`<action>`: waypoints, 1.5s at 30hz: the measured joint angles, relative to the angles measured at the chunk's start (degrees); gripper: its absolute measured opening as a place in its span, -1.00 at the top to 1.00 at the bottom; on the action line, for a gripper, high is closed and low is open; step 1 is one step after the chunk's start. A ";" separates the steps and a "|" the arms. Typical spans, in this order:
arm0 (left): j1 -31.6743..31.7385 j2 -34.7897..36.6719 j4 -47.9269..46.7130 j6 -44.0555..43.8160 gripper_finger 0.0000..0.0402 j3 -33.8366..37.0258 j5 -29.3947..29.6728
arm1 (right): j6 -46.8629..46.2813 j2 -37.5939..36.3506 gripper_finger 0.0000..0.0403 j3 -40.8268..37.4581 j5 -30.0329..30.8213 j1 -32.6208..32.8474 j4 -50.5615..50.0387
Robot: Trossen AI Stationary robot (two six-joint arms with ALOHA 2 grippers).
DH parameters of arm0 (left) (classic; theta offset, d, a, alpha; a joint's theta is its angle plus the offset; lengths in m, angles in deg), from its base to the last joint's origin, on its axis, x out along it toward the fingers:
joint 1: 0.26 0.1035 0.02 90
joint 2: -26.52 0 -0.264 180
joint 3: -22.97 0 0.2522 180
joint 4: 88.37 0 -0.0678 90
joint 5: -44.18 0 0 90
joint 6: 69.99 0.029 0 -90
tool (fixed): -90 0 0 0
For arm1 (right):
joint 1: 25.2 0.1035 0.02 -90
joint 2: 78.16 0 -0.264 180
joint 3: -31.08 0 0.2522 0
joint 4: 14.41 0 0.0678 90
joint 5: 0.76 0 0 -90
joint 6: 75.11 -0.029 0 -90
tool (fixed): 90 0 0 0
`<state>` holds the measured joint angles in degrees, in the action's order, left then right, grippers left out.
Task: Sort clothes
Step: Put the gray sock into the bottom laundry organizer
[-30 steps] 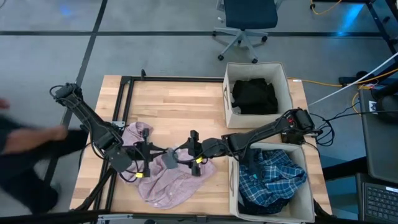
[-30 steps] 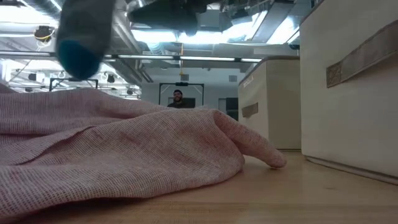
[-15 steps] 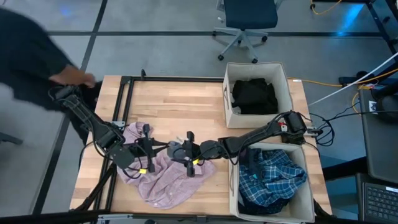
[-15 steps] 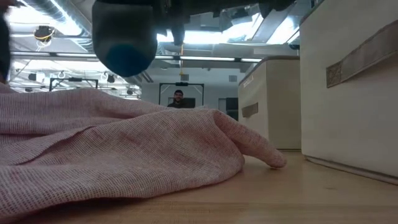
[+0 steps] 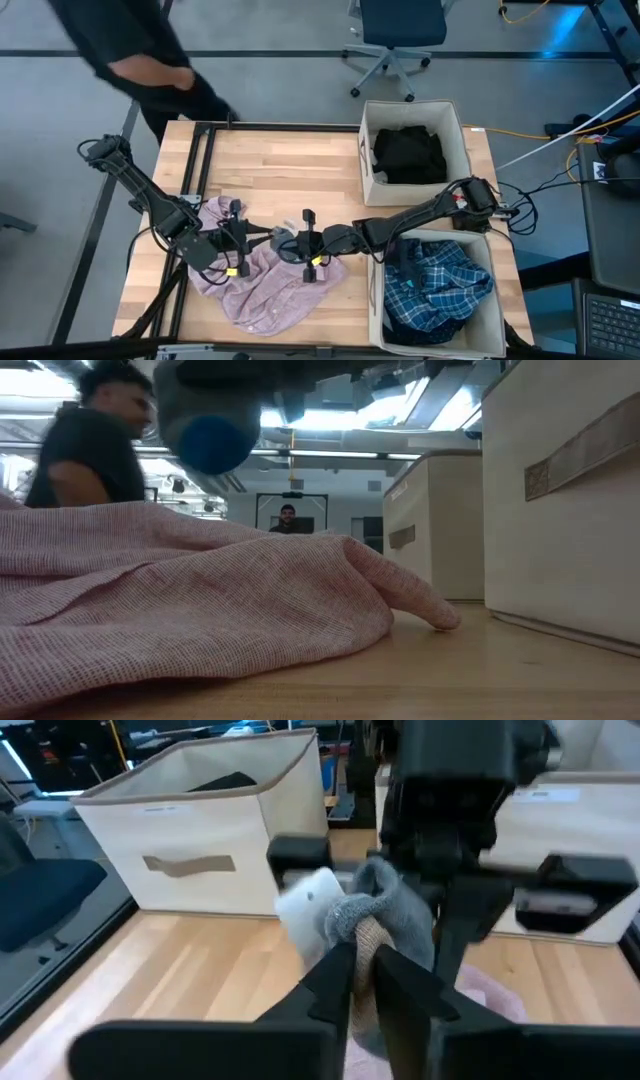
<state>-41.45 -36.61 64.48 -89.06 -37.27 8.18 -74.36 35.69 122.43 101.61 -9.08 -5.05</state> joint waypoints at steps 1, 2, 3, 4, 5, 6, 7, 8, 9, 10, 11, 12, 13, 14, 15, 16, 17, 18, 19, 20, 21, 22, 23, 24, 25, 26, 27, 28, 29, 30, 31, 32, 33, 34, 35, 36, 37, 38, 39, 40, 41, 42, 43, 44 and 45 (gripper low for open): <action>0.00 0.00 -0.19 0.17 0.77 0.00 0.00 | 0.10 -0.62 0.95 0.00 0.57 0.07 -1.25; -0.01 0.00 -0.48 0.19 0.72 0.00 -0.01 | 0.24 -1.32 0.97 0.00 1.22 0.14 -2.37; -0.07 0.00 -1.09 0.01 0.66 -0.03 -0.16 | 0.40 -2.14 0.96 0.00 1.86 0.46 -3.99; -0.07 0.02 -1.94 -0.02 0.60 -0.12 -0.75 | 0.60 -3.08 0.95 0.00 3.01 0.75 -5.60; -0.07 0.02 -2.58 -0.09 0.53 -0.30 -1.54 | 0.84 -4.15 0.93 0.00 4.25 1.08 -7.24; -0.08 0.08 -3.38 -0.35 0.47 -0.51 -2.44 | 0.99 -5.29 0.91 0.00 5.41 1.64 -9.02; -0.14 0.31 -4.43 -0.86 0.41 -0.72 -3.51 | 1.01 -6.60 0.91 0.00 6.18 2.07 -10.64; -0.20 0.74 -5.75 -1.47 0.35 -0.98 -4.55 | 1.05 -8.07 0.92 0.00 6.67 2.59 -12.82; -0.40 1.06 -7.03 -2.26 0.30 -1.20 -5.30 | 1.06 -9.66 0.93 0.01 7.49 3.17 -15.25; -0.48 1.48 -8.02 -3.33 0.26 -1.27 -5.59 | 1.07 -11.23 0.95 0.01 8.41 3.78 -17.79; -0.77 1.98 -9.52 -4.78 0.22 -1.27 -5.87 | 0.99 -13.02 0.97 0.02 9.55 4.52 -20.62; -1.07 2.29 -11.18 -6.32 0.19 -1.27 -5.99 | 0.50 -14.96 0.97 0.00 10.80 5.38 -23.90; -1.42 2.65 -12.99 -8.43 0.17 -1.27 -6.06 | -0.70 -17.04 0.97 0.02 11.99 6.28 -27.14; -1.81 2.88 -15.07 -10.73 0.16 -1.27 -6.07 | -2.57 -19.26 0.97 0.02 12.92 7.28 -30.70; -2.29 2.99 -17.40 -13.34 0.15 -1.27 -6.09 | -4.96 -21.71 0.95 0.02 13.67 8.31 -34.59; -2.76 3.04 -19.58 -15.69 0.15 -1.27 -6.28 | -8.07 -24.13 0.94 0.04 14.06 9.29 -38.75; -3.24 3.02 -21.71 -17.51 0.14 -1.27 -6.76 | -11.50 -26.54 0.92 0.04 14.17 10.25 -43.11; -3.76 3.02 -23.40 -18.84 0.14 -1.19 -7.39 | -14.81 -28.72 0.92 0.04 14.25 11.17 -47.15; -4.23 2.99 -24.24 -20.04 0.14 -0.81 -7.88 | -18.34 -30.93 0.92 0.08 15.10 12.08 -51.23; -4.60 2.98 -25.01 -21.28 0.14 -0.34 -8.34 | -22.54 -32.75 0.93 0.09 16.13 13.10 -55.43; -4.96 2.92 -25.24 -22.26 0.14 0.33 -8.49 | -26.63 -34.49 0.94 0.09 16.63 14.09 -59.65; -5.29 2.91 -25.35 -22.77 0.14 0.98 -8.73 | -30.89 -36.03 0.95 0.09 16.47 15.01 -64.08; -5.53 2.89 -25.30 -23.29 0.14 1.52 -8.77 | -35.16 -37.29 0.96 0.09 16.13 16.02 -67.96; -5.73 2.89 -25.04 -23.90 0.14 2.04 -8.75 | -39.60 -38.66 0.97 0.09 15.67 17.10 -72.13; -5.75 2.89 -24.94 -24.36 0.14 2.56 -8.75 | -43.96 -39.63 0.98 0.09 15.53 18.40 -76.40; -5.73 2.89 -25.04 -24.81 0.14 3.11 -8.76 | -48.18 -40.46 0.98 0.09 15.55 19.73 -79.89; -5.71 2.89 -25.13 -25.27 0.14 3.57 -8.76 | -52.12 -41.12 0.98 0.09 15.55 20.94 -83.08; -5.70 2.89 -25.10 -25.55 0.14 3.91 -8.76 | -56.24 -41.44 0.97 0.09 15.46 22.17 -86.44; -5.70 2.89 -25.05 -25.79 0.14 4.12 -8.71 | -60.50 -41.53 0.95 0.09 15.16 23.32 -89.74; -5.70 2.89 -24.75 -25.83 0.14 4.36 -8.66 | -64.61 -41.49 0.94 0.06 14.89 24.48 -92.74; -5.70 2.89 -24.51 -25.75 0.14 4.59 -8.68 | -68.57 -41.26 0.93 -0.04 14.80 25.69 -95.18; -5.70 2.89 -24.47 -25.62 0.14 4.75 -8.77 | -72.02 -40.94 0.92 -0.39 14.87 26.79 -96.92; -5.72 2.89 -24.48 -25.59 0.14 4.76 -9.04 | -74.77 -40.66 0.91 -1.00 14.97 27.69 -97.95; -5.70 2.89 -24.42 -25.70 0.14 4.76 -9.41 | -76.66 -40.29 0.90 -1.84 15.04 28.38 -98.18; -5.70 2.89 -24.43 -25.90 0.14 4.76 -9.73 | -77.97 -40.02 0.89 -2.75 14.97 28.86 -97.77; -5.70 2.89 -24.43 -25.98 0.14 4.76 -9.87 | -78.41 -39.73 0.89 -3.62 14.95 29.01 -97.32; -5.70 2.89 -24.44 -25.96 0.14 4.76 -9.95 | -78.44 -39.54 0.87 -4.45 14.89 28.98 -96.94; -5.70 2.89 -24.41 -25.96 0.14 4.76 -9.94 | -78.47 -39.44 0.86 -5.02 14.87 28.92 -96.51; -5.69 2.89 -24.42 -25.96 0.14 4.76 -9.95 | -78.58 -39.39 0.84 -5.49 14.84 28.87 -96.07; -5.61 2.89 -24.43 -25.97 0.14 4.76 -9.96 | -78.87 -39.37 0.81 -5.87 14.51 28.78 -95.79; -5.57 2.89 -24.43 -26.10 0.14 4.76 -9.97 | -79.39 -39.37 0.76 -6.32 13.83 28.61 -95.21; -5.57 2.89 -24.43 -26.60 0.14 4.76 -9.97 | -79.96 -39.37 0.70 -6.59 12.84 28.16 -94.73; -5.57 2.89 -24.43 -26.95 0.14 4.76 -10.04 | -80.29 -39.37 0.63 -6.80 11.88 27.85 -94.25; -5.55 2.89 -24.45 -27.34 0.14 4.76 -10.40 | -80.51 -39.37 0.54 -6.88 10.82 27.65 -94.01; -5.55 2.89 -24.45 -27.53 0.14 4.76 -10.80 | -80.62 -39.37 0.43 -6.88 10.03 27.67 -93.88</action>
<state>-47.00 -33.73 40.03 -116.59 -32.51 -2.62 -154.98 -3.68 115.54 111.64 18.59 -98.93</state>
